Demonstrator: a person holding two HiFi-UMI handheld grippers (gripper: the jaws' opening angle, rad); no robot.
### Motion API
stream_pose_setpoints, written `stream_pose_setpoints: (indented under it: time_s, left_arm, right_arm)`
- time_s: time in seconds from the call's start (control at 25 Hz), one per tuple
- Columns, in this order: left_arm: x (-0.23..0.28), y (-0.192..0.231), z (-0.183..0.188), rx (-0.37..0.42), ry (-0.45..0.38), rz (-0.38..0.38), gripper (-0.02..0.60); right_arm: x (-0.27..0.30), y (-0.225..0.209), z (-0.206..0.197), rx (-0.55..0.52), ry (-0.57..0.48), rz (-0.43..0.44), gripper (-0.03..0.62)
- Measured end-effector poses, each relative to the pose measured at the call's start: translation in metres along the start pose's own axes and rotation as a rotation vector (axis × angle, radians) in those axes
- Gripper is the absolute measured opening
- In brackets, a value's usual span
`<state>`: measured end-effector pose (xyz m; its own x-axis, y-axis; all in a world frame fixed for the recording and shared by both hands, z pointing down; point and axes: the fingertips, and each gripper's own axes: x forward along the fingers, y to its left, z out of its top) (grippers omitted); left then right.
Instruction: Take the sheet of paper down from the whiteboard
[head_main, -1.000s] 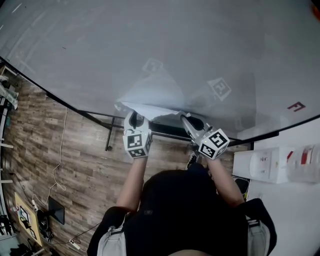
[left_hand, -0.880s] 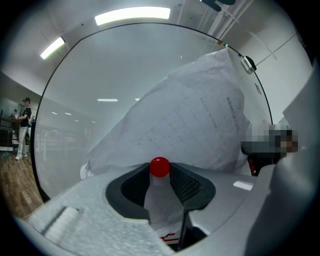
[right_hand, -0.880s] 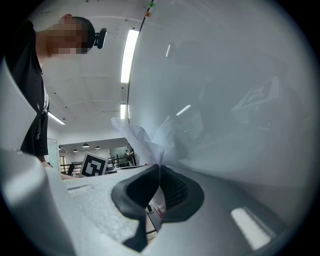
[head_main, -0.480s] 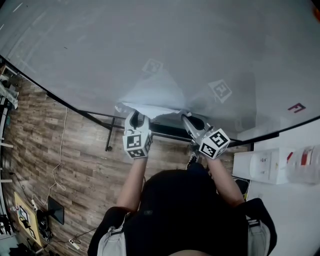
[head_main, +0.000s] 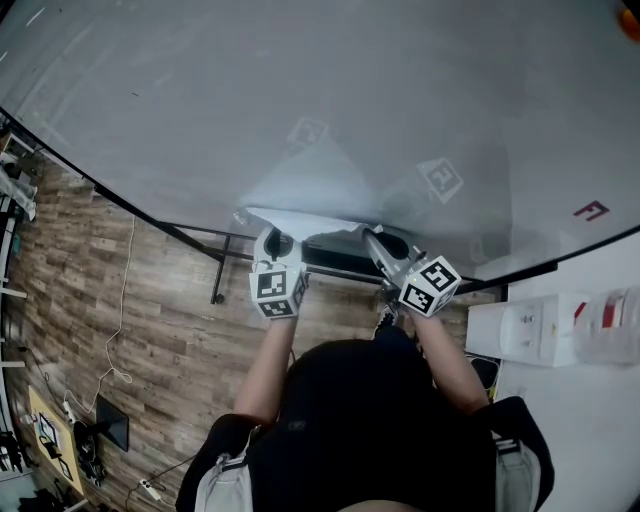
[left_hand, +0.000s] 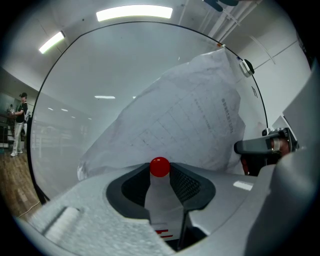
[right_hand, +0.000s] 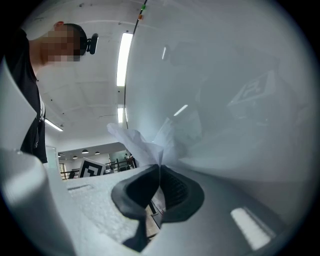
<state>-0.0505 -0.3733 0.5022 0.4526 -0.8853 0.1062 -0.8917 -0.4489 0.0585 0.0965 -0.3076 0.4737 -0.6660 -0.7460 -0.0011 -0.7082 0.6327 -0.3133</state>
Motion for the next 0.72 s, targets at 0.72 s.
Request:
stream_pose_setpoints:
  time_s: [0.72]
  left_arm:
    - [-0.063,0.013,-0.034,-0.037,0.050,0.026,0.132]
  right_arm:
    - [-0.008,0.027,-0.037,0.106,0.063,-0.047,0.006]
